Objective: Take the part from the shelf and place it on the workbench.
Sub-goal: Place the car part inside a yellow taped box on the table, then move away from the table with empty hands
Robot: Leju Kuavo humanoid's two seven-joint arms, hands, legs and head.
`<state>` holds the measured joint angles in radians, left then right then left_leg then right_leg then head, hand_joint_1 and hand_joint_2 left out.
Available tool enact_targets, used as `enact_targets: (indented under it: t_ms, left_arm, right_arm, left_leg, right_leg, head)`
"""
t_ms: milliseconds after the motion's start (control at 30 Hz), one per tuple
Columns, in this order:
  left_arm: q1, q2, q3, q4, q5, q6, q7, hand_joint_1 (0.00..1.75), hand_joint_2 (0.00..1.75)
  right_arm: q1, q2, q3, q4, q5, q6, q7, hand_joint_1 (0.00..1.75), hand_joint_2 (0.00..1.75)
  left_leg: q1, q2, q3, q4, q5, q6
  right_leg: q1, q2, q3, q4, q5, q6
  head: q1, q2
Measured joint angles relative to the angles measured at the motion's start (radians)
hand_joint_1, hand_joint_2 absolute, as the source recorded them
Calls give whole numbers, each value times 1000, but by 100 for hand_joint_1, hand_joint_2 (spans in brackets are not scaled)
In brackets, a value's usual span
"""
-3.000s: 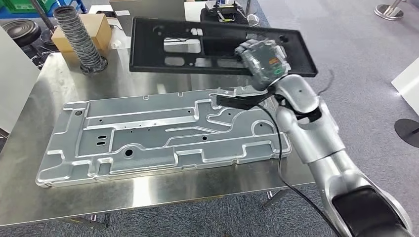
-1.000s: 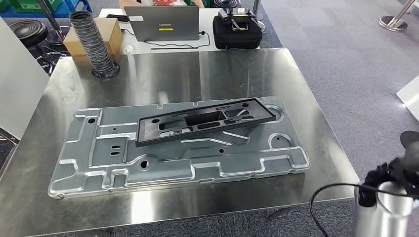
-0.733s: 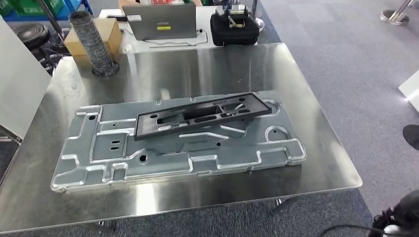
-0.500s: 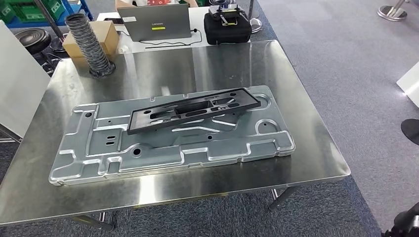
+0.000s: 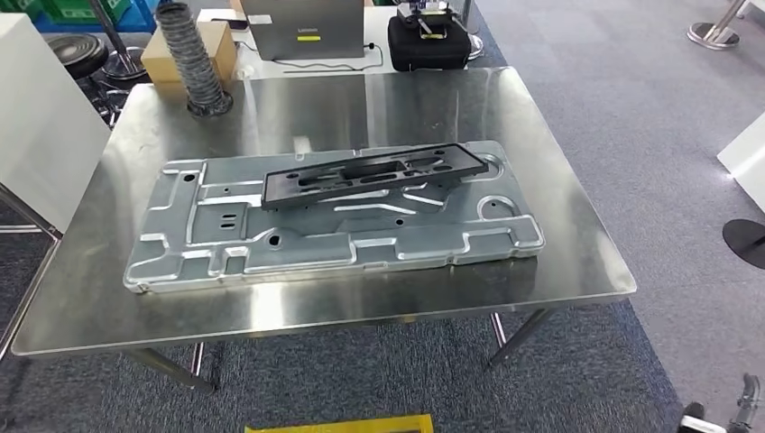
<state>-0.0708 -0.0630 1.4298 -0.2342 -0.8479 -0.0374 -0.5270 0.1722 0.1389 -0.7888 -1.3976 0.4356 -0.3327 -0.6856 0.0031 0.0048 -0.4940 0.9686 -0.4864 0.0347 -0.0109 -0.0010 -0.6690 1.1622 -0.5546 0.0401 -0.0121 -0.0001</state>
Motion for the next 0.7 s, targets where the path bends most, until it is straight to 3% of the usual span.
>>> enact_targets:
  t_ms: [33,67,100,133,167,200,267,300,367,400,467,533,567,600,633,700]
  left_arm:
    - [0,0,0,0,-1,2,2,0,0]
    - [1,-1,0,0,-2,2,4,0,0]
    - [1,-1,0,0,-3,2,5,0,0]
    - [0,-1,0,0,-4,1,6,0,0]
    - [0,-2,0,0,-7,1,7,0,0]
    - [0,-3,0,0,-9,1,8,0,0]
    - [-1,-6,0,0,-12,1,11,0,0]
    - [-2,-7,0,0,-12,2,12,0,0]
    - [-1,-8,0,0,-13,2,12,0,0]
    - [0,-8,0,0,-13,2,12,0,0]
    - [2,-9,0,0,-15,2,11,0,0]
    - [3,-9,0,0,-19,2,9,0,0]
    - [3,-9,0,0,-21,2,7,0,0]
    - [3,-8,0,0,-22,2,4,0,0]
    - [3,-7,0,0,-23,2,1,0,0]
    - [1,-4,0,0,-25,0,-4,0,0]
  right_arm:
    - [-2,1,-4,30,10,-9,0,0,0]
    - [-4,2,-7,63,17,-21,0,0,0]
    - [-8,3,-8,100,24,-35,0,0,0]
    - [-13,1,-9,142,32,-51,0,0,0]
    - [-21,-2,-9,191,41,-68,0,0,0]
    - [-31,-8,-10,247,51,-88,0,0,0]
    - [-56,-26,-10,381,75,-137,0,0,0]
    - [-69,-36,-10,454,91,-169,3,0,0]
    - [-96,-55,-11,609,134,-249,24,0,0]
    - [-110,-64,-11,684,159,-285,45,0,0]
    - [-134,-76,-9,814,209,-330,108,0,0]
    - [-149,-85,-3,910,259,-338,192,0,0]
    - [-154,-88,3,951,285,-334,246,0,0]
    - [-160,-93,11,987,310,-326,303,0,0]
    - [-165,-97,21,1020,332,-313,359,0,0]
    - [-172,-103,41,1071,364,-278,440,0,0]
  left_leg:
    - [-1,1,-14,2,10,1]
    - [-3,2,-29,4,21,0]
    - [-3,3,-44,8,30,-1]
    - [-3,3,-59,12,39,-3]
    - [-3,3,-72,17,47,-6]
    - [-5,3,-83,22,53,-9]
    - [-6,4,-96,27,68,-19]
    - [-6,4,-99,27,77,-24]
    - [-2,5,-106,27,87,-36]
    - [-1,4,-115,39,71,-42]
    - [2,2,-143,116,-15,-51]
    - [4,2,-174,247,-107,-57]
    - [4,2,-178,298,-122,-59]
    - [5,2,-170,323,-112,-60]
    - [6,2,-144,312,-83,-61]
    - [8,2,-46,195,-38,-60]
  right_leg:
    - [-2,0,-11,63,-33,4]
    - [-4,0,-13,108,-40,7]
    - [-5,0,0,124,-25,9]
    - [-5,0,30,101,4,8]
    - [-5,0,77,44,32,6]
    - [-3,0,133,-35,41,0]
    - [2,0,218,-167,29,-14]
    - [6,0,233,-198,21,-21]
    - [7,-2,222,-208,35,-34]
    - [6,-4,213,-209,46,-42]
    - [4,-7,188,-212,69,-54]
    - [6,-9,159,-210,91,-58]
    - [7,-10,143,-207,101,-57]
    - [7,-10,125,-202,111,-56]
    - [6,-10,107,-195,121,-54]
    - [6,-10,73,-179,136,-46]
  head:
    - [0,0]
    - [0,0]
    - [0,0]
    - [0,0]
    - [0,0]
    - [0,0]
    - [0,0]
    - [0,0]
    - [2,0]
    - [2,0]
    - [-1,0]
    - [-3,0]
    - [-3,0]
    - [-3,0]
    - [-3,0]
    - [-4,0]
